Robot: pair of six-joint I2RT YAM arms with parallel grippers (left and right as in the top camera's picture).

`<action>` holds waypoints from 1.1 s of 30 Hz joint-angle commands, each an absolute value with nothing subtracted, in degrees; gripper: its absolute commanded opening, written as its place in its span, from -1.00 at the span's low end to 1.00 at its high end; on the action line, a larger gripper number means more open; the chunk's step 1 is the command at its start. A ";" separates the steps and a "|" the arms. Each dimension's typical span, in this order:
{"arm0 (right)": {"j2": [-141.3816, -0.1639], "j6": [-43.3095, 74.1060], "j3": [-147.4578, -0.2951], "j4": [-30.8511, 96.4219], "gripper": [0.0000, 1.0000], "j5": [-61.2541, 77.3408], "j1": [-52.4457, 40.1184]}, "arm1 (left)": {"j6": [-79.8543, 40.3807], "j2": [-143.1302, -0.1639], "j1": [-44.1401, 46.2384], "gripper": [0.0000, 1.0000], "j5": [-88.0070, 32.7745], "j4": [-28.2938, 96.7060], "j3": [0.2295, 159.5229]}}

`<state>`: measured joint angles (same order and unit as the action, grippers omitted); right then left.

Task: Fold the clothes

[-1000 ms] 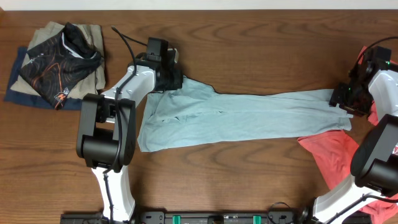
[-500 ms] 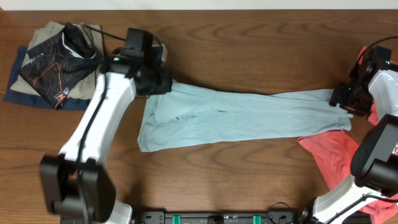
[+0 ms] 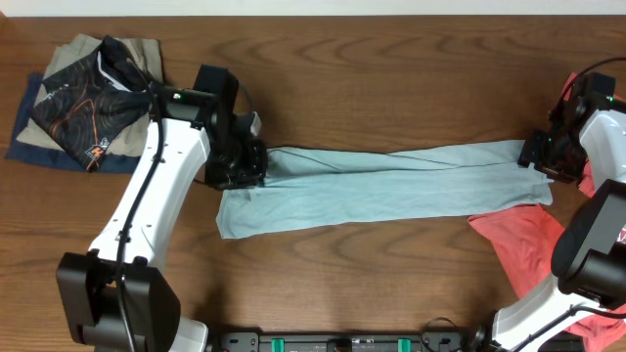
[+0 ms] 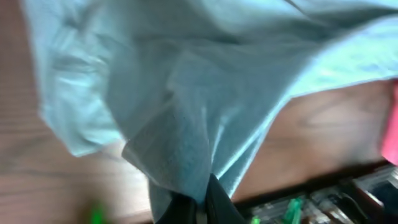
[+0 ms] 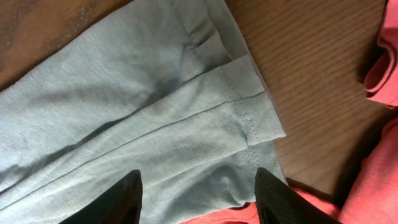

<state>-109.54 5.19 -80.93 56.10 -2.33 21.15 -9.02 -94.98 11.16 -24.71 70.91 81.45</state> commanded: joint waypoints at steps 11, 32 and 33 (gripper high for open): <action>-108.12 5.04 -80.84 55.99 0.14 -2.79 21.37 | -10.90 -95.04 21.56 -0.88 -30.92 75.16 81.21; -108.12 5.04 -80.84 56.07 0.15 -2.98 21.37 | -18.41 -95.09 26.35 -0.87 -1.50 69.65 81.21; -108.12 5.06 -80.84 56.16 0.15 -2.98 21.37 | -19.35 -95.11 25.91 -0.88 1.30 68.82 81.21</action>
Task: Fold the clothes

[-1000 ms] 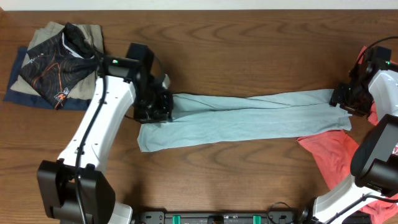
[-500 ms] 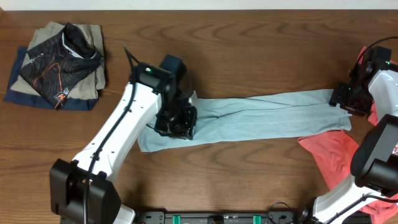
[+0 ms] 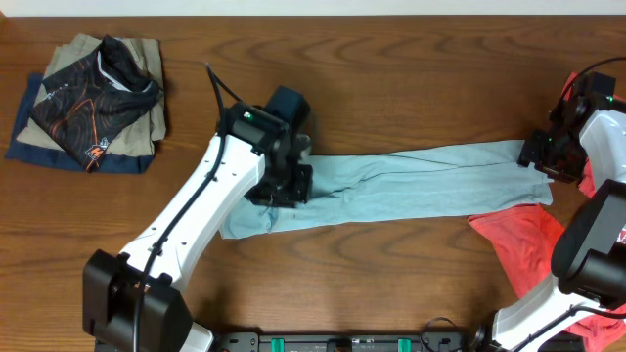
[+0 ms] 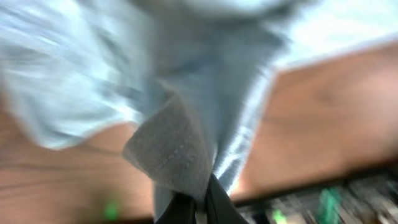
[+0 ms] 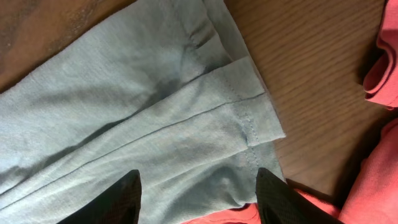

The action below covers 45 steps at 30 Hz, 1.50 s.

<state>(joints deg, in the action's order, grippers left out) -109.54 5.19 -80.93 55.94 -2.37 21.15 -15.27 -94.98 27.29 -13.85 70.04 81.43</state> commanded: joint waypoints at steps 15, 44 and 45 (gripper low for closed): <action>-108.12 5.06 -80.84 56.12 0.15 -2.98 21.37 | -21.76 -95.26 18.35 -0.87 2.15 60.95 74.89; -108.12 5.06 -80.84 56.14 0.16 -2.98 21.37 | -16.78 -96.75 15.53 0.08 1.08 44.03 68.47; -108.12 5.06 -80.84 56.12 0.16 -2.98 21.37 | -16.75 -97.27 15.49 0.11 1.06 43.97 68.36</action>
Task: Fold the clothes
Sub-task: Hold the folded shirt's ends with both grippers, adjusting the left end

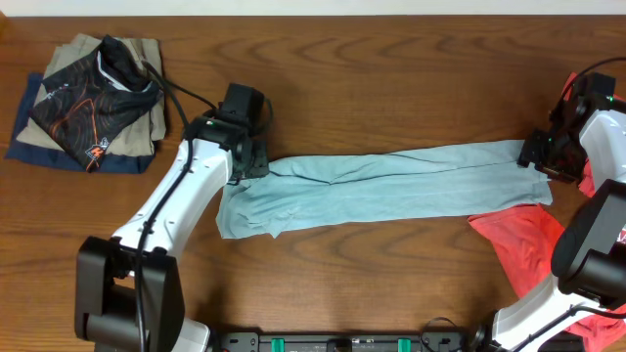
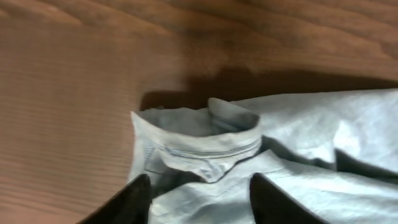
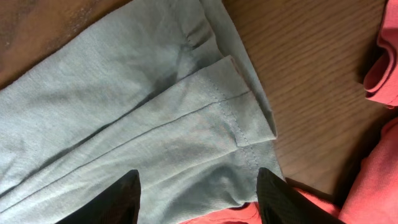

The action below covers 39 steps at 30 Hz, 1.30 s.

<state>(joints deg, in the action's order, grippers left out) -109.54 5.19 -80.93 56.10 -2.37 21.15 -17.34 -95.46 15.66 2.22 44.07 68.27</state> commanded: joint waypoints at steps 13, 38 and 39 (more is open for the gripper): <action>-108.12 5.06 -80.84 56.18 0.17 -2.98 21.37 | -13.93 -104.95 15.49 -0.42 1.13 38.54 68.36; -108.12 5.06 -80.84 55.92 0.17 -3.01 21.37 | 0.45 -104.36 13.52 0.02 -10.74 33.08 69.67; -108.12 5.06 -80.82 55.92 0.17 -2.98 21.37 | 0.47 -104.36 13.52 0.02 -10.74 33.01 69.67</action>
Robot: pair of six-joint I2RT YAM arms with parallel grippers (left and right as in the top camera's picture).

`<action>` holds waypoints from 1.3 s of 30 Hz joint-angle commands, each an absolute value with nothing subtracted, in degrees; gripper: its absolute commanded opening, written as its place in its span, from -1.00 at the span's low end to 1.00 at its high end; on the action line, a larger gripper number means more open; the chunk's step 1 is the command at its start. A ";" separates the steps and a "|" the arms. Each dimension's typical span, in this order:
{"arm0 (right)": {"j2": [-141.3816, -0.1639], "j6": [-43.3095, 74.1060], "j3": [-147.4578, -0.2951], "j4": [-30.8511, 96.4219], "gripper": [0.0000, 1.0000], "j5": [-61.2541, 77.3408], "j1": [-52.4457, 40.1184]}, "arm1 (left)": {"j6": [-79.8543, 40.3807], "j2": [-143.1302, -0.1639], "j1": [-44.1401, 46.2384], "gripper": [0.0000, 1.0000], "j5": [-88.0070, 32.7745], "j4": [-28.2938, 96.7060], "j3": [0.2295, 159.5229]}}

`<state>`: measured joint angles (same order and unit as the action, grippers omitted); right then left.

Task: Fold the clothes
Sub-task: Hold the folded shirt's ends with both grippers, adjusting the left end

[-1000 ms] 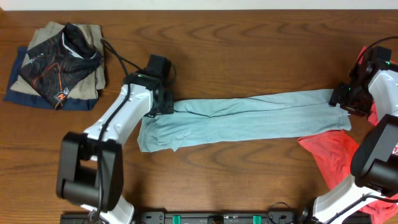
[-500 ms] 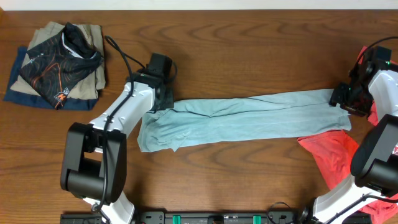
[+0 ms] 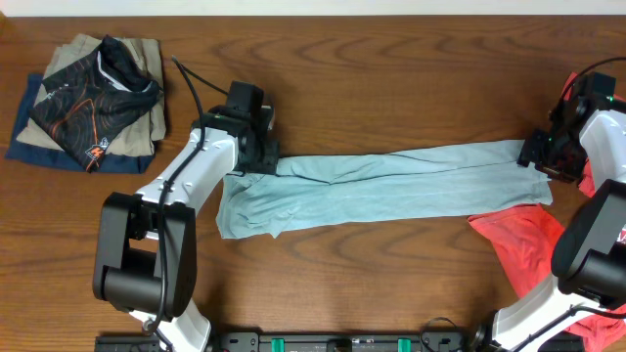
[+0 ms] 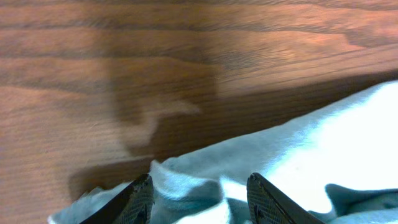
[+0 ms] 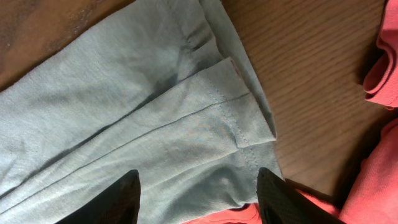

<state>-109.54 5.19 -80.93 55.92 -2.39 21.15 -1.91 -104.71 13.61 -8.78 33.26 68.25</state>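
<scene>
A light blue garment (image 3: 391,186) lies stretched in a long band across the wooden table (image 3: 391,78). My left gripper (image 3: 258,156) stands open at the garment's upper left end. In the left wrist view its fingers (image 4: 138,200) straddle the rumpled blue edge (image 4: 298,149), with bare wood beyond. My right gripper (image 3: 544,156) is open over the right end. In the right wrist view its fingers (image 5: 124,198) stand on either side of the stitched hem (image 5: 242,124), holding nothing.
A stack of folded clothes (image 3: 88,103) sits at the back left corner. A red garment (image 3: 518,244) lies at the right, just beside the blue hem, and shows as red cloth (image 5: 379,186) under my right gripper.
My left wrist has turned at the garment's upper left end and now looks over the cloth edge onto bare wood. The right gripper and the garment lie as before.
My left gripper was shut on the garment's left end, holding it up. Then it held that cloth further right, over the band. Then it was open, the cloth let go and lying flat at the left. It stays open there now; the right gripper never left the hem.
</scene>
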 commanded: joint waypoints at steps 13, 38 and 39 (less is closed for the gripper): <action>-108.12 5.06 -80.82 55.96 0.17 -2.98 21.37 | 1.52 -104.71 13.52 -0.55 -7.88 36.56 67.81; -108.12 5.06 -80.82 55.68 0.17 -3.22 21.37 | -5.02 -104.68 6.26 -0.03 -16.62 30.74 70.08; -108.12 5.06 -80.82 55.70 0.17 -3.20 21.37 | -3.73 -104.68 6.52 0.02 -17.43 31.40 70.08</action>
<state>-109.54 5.19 -80.93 55.81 -2.57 21.15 -7.66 -104.71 5.69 -10.13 30.33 68.95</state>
